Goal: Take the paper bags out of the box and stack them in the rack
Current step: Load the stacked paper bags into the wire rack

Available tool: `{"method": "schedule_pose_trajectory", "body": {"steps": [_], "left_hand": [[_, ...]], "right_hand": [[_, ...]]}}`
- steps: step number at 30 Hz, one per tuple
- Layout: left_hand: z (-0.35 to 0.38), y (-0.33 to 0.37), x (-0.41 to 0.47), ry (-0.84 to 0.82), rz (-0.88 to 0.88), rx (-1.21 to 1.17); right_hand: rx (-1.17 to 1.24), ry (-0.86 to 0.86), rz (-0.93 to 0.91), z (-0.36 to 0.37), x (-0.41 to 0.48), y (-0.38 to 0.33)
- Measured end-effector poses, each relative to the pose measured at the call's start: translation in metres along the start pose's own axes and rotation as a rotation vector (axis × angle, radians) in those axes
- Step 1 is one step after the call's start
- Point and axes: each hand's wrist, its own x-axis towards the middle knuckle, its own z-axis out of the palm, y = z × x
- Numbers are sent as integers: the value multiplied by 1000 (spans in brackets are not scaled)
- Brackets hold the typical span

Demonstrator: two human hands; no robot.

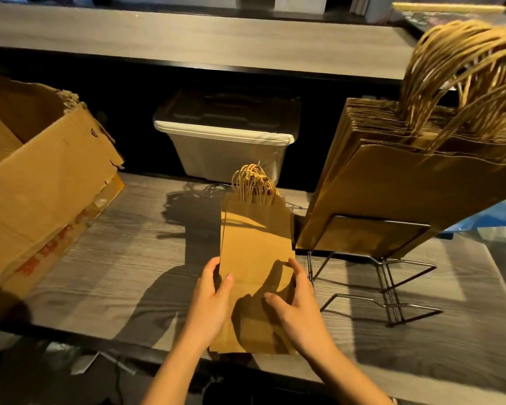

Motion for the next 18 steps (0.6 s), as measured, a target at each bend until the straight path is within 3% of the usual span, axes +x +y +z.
{"method": "schedule_pose_trajectory", "body": {"steps": [11,18], "left_hand": [[-31,22,-11,221,116,-94],[-41,38,-20,222,41,-307]], "right_hand": [[214,-29,-146,7,-4,-34],[165,61,-357,-13,-23,-68]]}}
